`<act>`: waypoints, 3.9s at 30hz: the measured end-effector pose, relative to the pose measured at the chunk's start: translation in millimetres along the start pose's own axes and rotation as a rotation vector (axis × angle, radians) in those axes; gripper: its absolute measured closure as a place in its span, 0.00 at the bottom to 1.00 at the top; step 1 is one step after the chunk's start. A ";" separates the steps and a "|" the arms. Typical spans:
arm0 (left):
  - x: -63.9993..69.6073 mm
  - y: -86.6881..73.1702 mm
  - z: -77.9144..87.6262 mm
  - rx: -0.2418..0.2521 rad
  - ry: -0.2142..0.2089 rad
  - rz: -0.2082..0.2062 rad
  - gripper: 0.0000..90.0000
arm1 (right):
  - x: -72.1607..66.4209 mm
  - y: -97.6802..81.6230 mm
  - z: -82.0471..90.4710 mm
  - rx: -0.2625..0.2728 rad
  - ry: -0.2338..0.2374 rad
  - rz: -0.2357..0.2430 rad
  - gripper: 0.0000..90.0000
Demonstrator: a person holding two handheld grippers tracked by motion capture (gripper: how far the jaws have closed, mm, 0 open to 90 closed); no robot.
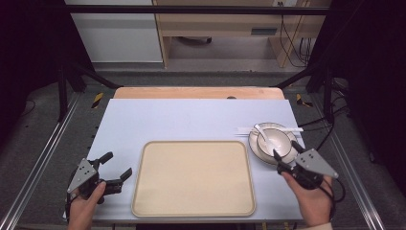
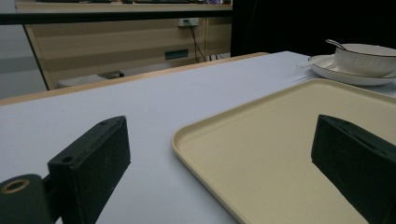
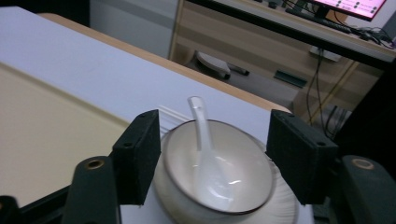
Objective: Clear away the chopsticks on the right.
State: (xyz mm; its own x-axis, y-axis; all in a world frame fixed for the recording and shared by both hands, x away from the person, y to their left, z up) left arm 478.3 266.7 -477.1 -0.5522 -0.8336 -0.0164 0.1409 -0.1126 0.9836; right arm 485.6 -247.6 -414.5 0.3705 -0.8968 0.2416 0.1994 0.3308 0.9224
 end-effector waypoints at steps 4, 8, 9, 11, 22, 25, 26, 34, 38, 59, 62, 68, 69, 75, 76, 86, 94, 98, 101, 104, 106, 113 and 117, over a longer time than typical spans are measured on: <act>-0.2 1.0 0.3 0.002 0.000 -0.001 0.06 | 32.6 4.1 -12.9 -0.033 -0.030 -0.010 0.49; 1.1 1.8 3.9 0.000 0.001 -0.001 0.06 | 84.8 -5.1 -51.6 -0.108 -0.058 -0.027 0.65; 1.7 1.5 4.7 -0.002 0.000 -0.004 0.06 | 93.3 -8.3 -60.0 -0.120 -0.055 -0.044 0.72; 2.6 1.1 5.6 -0.005 -0.001 -0.005 0.06 | 109.0 -15.7 -77.2 -0.144 -0.048 -0.055 0.83; 8.3 -2.0 -4.7 -0.024 -0.033 -0.014 0.06 | 140.3 -70.6 -142.8 -0.366 0.005 -0.157 1.00; 10.1 -2.7 -5.6 -0.028 -0.037 -0.020 0.06 | 140.2 -77.0 -149.2 -0.395 0.009 -0.172 1.00; 10.7 -3.2 -5.8 -0.032 -0.040 -0.026 0.06 | 139.9 -79.2 -151.1 -0.409 0.010 -0.172 1.00; 12.9 -4.6 -7.0 -0.043 -0.045 -0.035 0.06 | 137.8 -89.2 -151.3 -0.475 0.026 -0.142 1.00; 13.7 -5.6 -8.4 -0.052 -0.046 -0.036 0.07 | 133.5 -88.1 -143.5 -0.498 0.035 -0.123 1.00; 24.7 -9.0 -11.6 -0.084 -0.069 -0.064 0.07 | 119.8 -86.5 -109.0 -0.424 0.180 -0.098 0.85; 25.3 -9.4 -12.0 -0.086 -0.070 -0.067 0.07 | 116.1 -86.9 -111.2 -0.416 0.209 -0.095 0.84; 26.0 -10.5 -12.4 -0.091 -0.073 -0.072 0.07 | 109.7 -85.9 -114.4 -0.411 0.239 -0.090 0.83; 26.0 -10.5 -12.4 -0.091 -0.073 -0.072 0.07 | 109.7 -85.9 -114.4 -0.411 0.239 -0.090 0.83; 27.3 -11.5 -12.9 -0.097 -0.078 -0.077 0.07 | 107.3 -87.6 -113.6 -0.423 0.251 -0.076 0.82; 27.9 -11.1 -13.4 -0.093 -0.078 -0.075 0.07 | 107.8 -89.8 -115.1 -0.430 0.251 -0.077 0.81; 27.4 -12.9 -13.8 -0.105 -0.075 -0.078 0.07 | 107.5 -95.6 -121.5 -0.437 0.273 -0.074 0.84; 27.3 -12.9 -13.6 -0.105 -0.075 -0.078 0.07 | 105.4 -95.3 -121.6 -0.447 0.274 -0.040 0.93; 27.0 -12.7 -13.5 -0.104 -0.073 -0.078 0.07 | 104.2 -91.5 -119.0 -0.434 0.283 -0.036 0.93; 26.9 -12.3 -13.3 -0.102 -0.073 -0.077 0.07 | 102.2 -84.7 -116.2 -0.419 0.279 -0.045 0.93; 27.1 -12.3 -13.6 -0.101 -0.075 -0.076 0.07 | 101.4 -74.4 -111.5 -0.391 0.263 -0.058 0.93; 26.8 -12.3 -13.5 -0.101 -0.073 -0.078 0.07 | 100.7 -61.3 -104.6 -0.350 0.247 -0.080 0.93; 10.4 -7.3 -3.2 -0.066 0.006 -0.060 0.09 | 66.0 -9.4 -65.5 -0.219 0.242 -0.120 0.93; 4.5 -6.0 5.3 -0.056 0.026 -0.036 0.09 | 17.4 17.1 -38.1 -0.173 0.276 -0.098 0.93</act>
State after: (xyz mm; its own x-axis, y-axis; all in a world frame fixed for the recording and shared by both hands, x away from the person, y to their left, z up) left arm 470.6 266.5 -482.2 -0.5365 -0.8420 -0.0567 0.1675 -0.1721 0.9707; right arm 530.0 -246.3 -406.0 0.5688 -0.8214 0.0414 0.3884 0.3127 0.8668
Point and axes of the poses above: each handheld gripper's, and its own axes: z roughly backward along the jaws, y roughly out of its top, x roughly to its right, the point moved 9 cm from there along -z, roughly forward along the jaws, and after that the axes turned 4 degrees about y, right-handed, at the moved point
